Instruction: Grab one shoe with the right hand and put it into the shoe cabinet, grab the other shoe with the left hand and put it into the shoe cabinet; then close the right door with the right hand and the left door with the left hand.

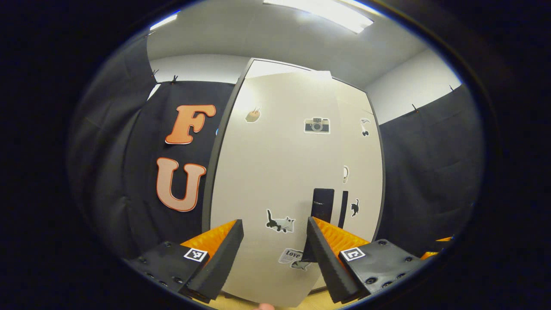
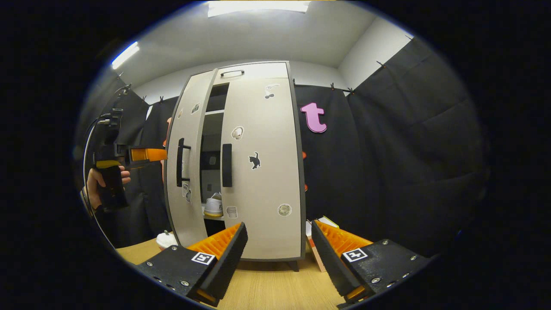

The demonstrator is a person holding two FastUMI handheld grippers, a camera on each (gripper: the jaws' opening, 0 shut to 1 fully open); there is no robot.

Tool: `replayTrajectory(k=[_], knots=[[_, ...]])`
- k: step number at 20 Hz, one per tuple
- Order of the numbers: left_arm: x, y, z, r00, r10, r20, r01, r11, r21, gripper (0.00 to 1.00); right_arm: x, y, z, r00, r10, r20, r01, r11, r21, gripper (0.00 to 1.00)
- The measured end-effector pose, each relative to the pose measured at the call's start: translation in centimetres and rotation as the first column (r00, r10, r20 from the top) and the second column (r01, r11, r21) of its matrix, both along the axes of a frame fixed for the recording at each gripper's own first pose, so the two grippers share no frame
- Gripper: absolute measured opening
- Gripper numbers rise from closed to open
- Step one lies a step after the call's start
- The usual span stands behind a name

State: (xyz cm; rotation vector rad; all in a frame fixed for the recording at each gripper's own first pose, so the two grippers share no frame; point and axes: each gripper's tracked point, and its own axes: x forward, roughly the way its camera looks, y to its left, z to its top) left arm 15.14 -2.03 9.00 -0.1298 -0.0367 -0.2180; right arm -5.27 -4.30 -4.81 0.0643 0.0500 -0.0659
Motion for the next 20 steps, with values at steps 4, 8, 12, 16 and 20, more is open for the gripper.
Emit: replayTrajectory(k=[4,8,12,16,20], knots=[[1.2,-1.8,-1.5,0.999,-0.015,-0.037,0.015,1.0,0.012,0.94,0.0,-0.5,0.2,1.0,-0.009,0.003,0.009,1.0,-0.003,0.92],[2.8,-2.5,-2.2,0.998,-0.006,-0.062,0.007,1.0,0.004,0.96,-0.3,-1.1,0.2,1.0,-0.021,0.002,0.021,1.0,-0.001,0.92],[4.6,-3.2,-2.7,0.997,-0.001,-0.075,0.0,1.0,-0.01,0.96,-0.2,-1.8,0.1,0.999,-0.036,0.002,0.036,0.999,0.0,0.92],[6.6,-4.1,-3.3,0.996,0.004,-0.084,-0.004,1.0,-0.005,0.96,-0.1,-2.2,0.1,0.999,-0.047,0.003,0.047,0.999,0.0,0.92],[8.0,-4.6,-3.5,0.996,0.014,-0.084,-0.014,1.0,-0.001,0.99,0.2,-2.3,0.1,0.999,-0.051,0.002,0.051,0.999,-0.001,0.92]])
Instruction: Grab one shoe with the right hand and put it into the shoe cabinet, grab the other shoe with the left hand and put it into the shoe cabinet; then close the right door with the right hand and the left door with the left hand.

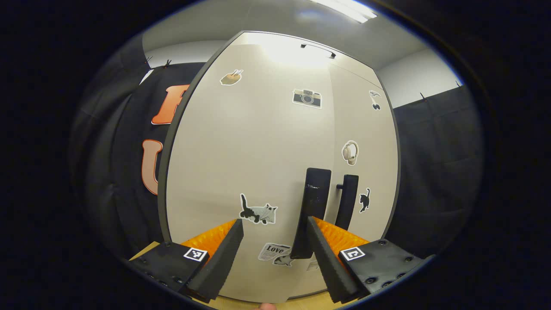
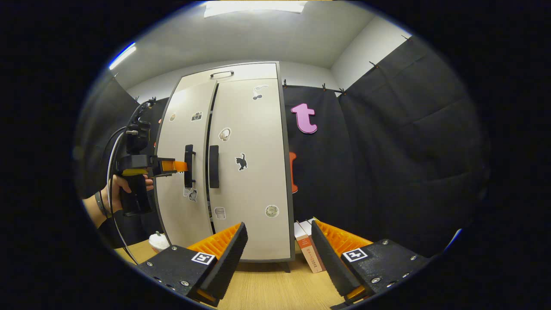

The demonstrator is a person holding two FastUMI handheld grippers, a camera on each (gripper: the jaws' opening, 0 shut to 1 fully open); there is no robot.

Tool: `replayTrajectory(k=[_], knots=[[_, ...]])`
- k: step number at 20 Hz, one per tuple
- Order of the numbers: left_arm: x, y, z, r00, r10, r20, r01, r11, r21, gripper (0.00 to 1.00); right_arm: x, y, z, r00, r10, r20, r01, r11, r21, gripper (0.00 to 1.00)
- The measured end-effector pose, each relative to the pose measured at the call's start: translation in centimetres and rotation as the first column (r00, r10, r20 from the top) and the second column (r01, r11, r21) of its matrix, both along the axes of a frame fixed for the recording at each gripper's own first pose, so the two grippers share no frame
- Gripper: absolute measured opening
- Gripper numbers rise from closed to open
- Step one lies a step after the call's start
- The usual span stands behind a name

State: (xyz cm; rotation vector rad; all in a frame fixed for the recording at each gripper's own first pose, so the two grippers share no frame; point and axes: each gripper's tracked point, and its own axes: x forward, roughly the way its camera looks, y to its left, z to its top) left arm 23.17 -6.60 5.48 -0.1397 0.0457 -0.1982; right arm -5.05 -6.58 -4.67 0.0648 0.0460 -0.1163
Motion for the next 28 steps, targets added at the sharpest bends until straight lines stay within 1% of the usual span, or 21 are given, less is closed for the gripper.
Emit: replayTrajectory(k=[1,4,6,7,8,9,10,11,12,14,18,20,21,22,25,26,27,28], knots=[[0.2,-0.1,0.0,1.0,0.0,0.002,0.0,1.0,-0.003,0.96,0.0,0.0,0.1,1.0,0.002,0.001,-0.002,1.0,0.001,0.92],[1.1,-0.3,-0.3,1.0,0.001,-0.007,-0.001,1.0,-0.022,0.96,0.3,0.2,0.0,1.0,0.006,0.0,-0.006,1.0,-0.001,0.92],[1.5,-0.2,-0.6,1.0,0.005,-0.009,-0.006,0.999,-0.034,0.96,0.4,0.3,0.1,1.0,0.007,0.001,-0.007,1.0,-0.005,0.92],[1.6,-0.2,-0.6,1.0,0.006,-0.007,-0.006,0.999,-0.035,0.99,0.4,0.3,0.0,1.0,0.007,-0.001,-0.007,1.0,-0.004,0.92],[1.6,-0.3,-0.6,1.0,0.005,-0.004,-0.005,0.999,-0.035,0.99,0.4,0.3,0.0,1.0,0.006,-0.001,-0.006,1.0,-0.003,0.92],[1.6,-0.3,-0.6,1.0,0.004,-0.004,-0.004,0.999,-0.036,0.96,0.3,0.3,0.0,1.0,0.006,-0.002,-0.006,1.0,-0.003,0.92],[1.6,-0.3,-0.7,1.0,0.004,-0.004,-0.004,0.999,-0.037,0.96,0.3,0.3,0.0,1.0,0.006,-0.003,-0.006,1.0,-0.002,0.92],[1.6,-0.3,-0.7,1.0,0.004,-0.005,-0.005,0.999,-0.037,0.99,0.3,0.3,-0.1,1.0,0.006,-0.004,-0.006,1.0,-0.002,0.92],[1.6,-0.2,-0.8,1.0,0.009,-0.009,-0.009,0.999,-0.035,0.96,0.4,0.5,-0.1,1.0,0.008,-0.006,-0.008,1.0,0.0,0.92],[0.9,-0.2,-0.4,1.0,-0.006,-0.01,0.006,0.999,-0.04,0.96,0.5,0.8,0.0,1.0,0.014,-0.005,-0.014,1.0,0.0,0.92],[-3.5,1.4,3.0,0.998,0.021,0.055,-0.017,0.998,-0.067,0.96,1.1,1.8,-0.1,0.999,0.038,-0.009,-0.038,0.999,-0.004,0.92],[-5.9,2.3,3.9,0.998,0.023,0.066,-0.019,0.998,-0.055,0.96,1.6,2.8,-0.3,0.998,0.061,-0.014,-0.061,0.998,0.004,0.92],[-7.1,3.1,4.2,0.997,0.031,0.071,-0.028,0.999,-0.046,0.99,1.8,3.3,-0.4,0.997,0.074,-0.017,-0.074,0.997,0.008,0.92],[-8.3,3.6,4.2,0.996,0.036,0.078,-0.033,0.999,-0.035,0.96,1.9,3.8,-0.5,0.996,0.087,-0.018,-0.087,0.996,0.012,0.92],[-12.0,5.8,3.0,0.993,0.083,0.082,-0.084,0.996,0.011,0.96,1.7,4.8,-0.4,0.994,0.112,-0.013,-0.112,0.994,0.01,0.92],[-13.2,6.2,2.4,0.993,0.091,0.08,-0.093,0.995,0.021,0.99,1.7,5.2,-0.4,0.993,0.12,-0.01,-0.12,0.993,0.008,0.92],[-14.4,6.5,1.7,0.992,0.099,0.079,-0.102,0.994,0.034,0.96,1.6,5.3,-0.4,0.992,0.126,-0.011,-0.126,0.992,0.005,0.92],[-15.4,7.0,1.0,0.991,0.109,0.078,-0.113,0.993,0.047,0.96,1.6,5.5,-0.3,0.991,0.13,-0.011,-0.13,0.992,0.0,0.92]])
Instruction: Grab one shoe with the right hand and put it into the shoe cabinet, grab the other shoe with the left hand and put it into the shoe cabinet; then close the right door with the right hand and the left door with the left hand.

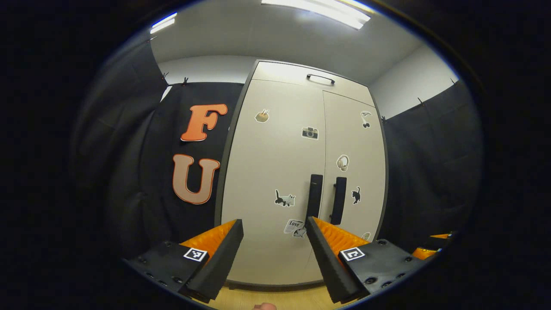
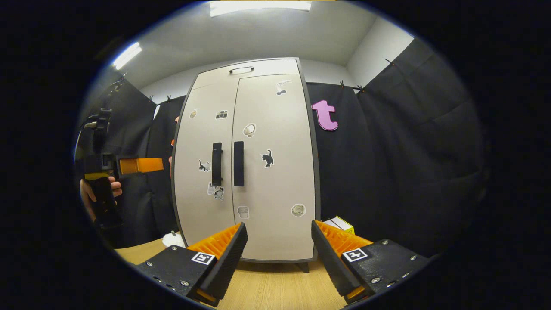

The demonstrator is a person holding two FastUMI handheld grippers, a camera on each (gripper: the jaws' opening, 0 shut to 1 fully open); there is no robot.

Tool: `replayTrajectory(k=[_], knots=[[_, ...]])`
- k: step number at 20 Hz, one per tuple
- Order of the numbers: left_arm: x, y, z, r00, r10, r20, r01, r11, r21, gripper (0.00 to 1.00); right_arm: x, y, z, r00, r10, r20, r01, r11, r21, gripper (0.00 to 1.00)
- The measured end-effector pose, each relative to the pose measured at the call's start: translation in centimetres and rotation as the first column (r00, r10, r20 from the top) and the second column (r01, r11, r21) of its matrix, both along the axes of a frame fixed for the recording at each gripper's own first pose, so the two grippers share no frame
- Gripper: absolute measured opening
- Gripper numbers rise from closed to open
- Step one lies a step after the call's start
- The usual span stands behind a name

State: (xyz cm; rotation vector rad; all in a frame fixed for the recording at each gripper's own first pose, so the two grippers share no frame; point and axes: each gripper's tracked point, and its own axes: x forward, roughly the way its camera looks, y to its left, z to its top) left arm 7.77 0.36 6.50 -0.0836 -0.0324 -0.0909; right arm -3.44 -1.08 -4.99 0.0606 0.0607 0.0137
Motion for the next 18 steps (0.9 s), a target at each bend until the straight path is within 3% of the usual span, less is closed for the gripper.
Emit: replayTrajectory(k=[7,12,18], knots=[[-5.5,1.4,-6.3,0.994,0.069,-0.082,-0.074,0.996,-0.058,0.96,-0.6,0.6,0.2,1.0,0.011,0.003,-0.011,1.0,0.013,0.92],[-7.5,3.5,-8.2,0.982,0.17,-0.084,-0.167,0.985,0.042,0.96,-1.0,0.3,0.2,1.0,-0.001,0.005,0.001,1.0,0.004,0.92],[-8.6,3.0,-7.9,0.987,0.142,-0.073,-0.14,0.99,0.03,0.96,-1.0,0.3,-1.1,1.0,-0.013,-0.014,0.013,1.0,0.025,0.92]])
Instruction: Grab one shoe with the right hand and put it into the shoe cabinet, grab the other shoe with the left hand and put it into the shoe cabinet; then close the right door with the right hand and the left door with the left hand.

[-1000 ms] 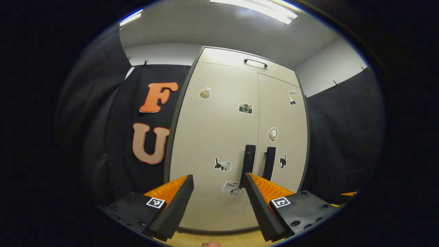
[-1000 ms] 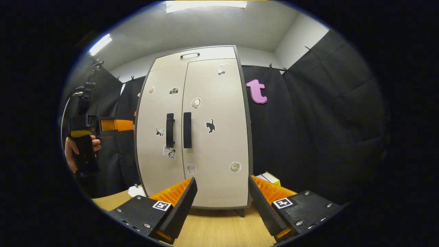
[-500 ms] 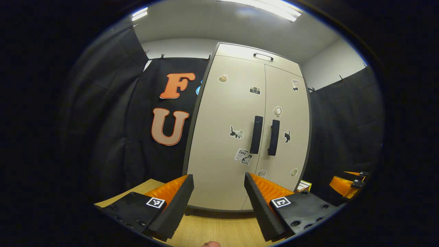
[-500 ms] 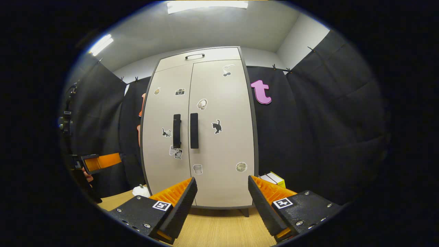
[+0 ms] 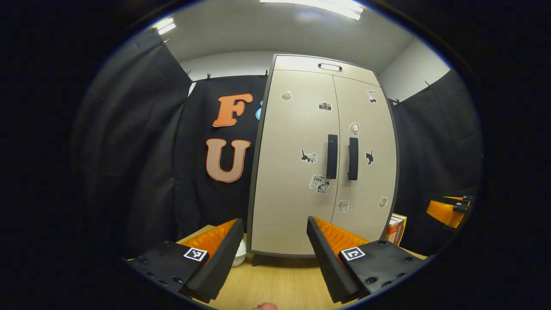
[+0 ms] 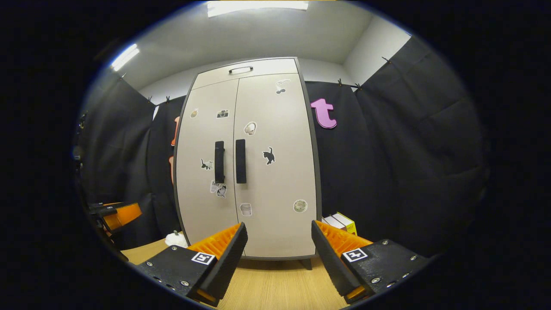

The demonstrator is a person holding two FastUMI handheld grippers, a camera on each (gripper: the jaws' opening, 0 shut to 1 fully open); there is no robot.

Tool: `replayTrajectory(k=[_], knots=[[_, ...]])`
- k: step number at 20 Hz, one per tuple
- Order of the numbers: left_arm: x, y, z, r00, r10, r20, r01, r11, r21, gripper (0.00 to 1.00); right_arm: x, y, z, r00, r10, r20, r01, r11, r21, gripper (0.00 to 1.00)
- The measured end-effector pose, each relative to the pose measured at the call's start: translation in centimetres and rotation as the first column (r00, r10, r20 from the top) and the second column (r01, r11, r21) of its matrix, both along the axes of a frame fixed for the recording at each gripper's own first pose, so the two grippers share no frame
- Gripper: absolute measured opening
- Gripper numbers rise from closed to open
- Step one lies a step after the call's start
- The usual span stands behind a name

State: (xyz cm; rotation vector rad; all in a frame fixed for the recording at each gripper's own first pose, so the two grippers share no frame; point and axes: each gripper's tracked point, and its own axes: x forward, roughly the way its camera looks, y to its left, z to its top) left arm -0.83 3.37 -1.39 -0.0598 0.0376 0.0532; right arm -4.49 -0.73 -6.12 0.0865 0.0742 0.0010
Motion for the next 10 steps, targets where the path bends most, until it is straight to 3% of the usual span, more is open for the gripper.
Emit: replayTrajectory(k=[10], knots=[[-0.46,0.32,0.58,1.0,-0.001,0.008,0.001,1.0,0.013,0.96,-0.63,0.53,-0.34,1.0,0.01,-0.012,-0.01,1.0,-0.002,0.92]])
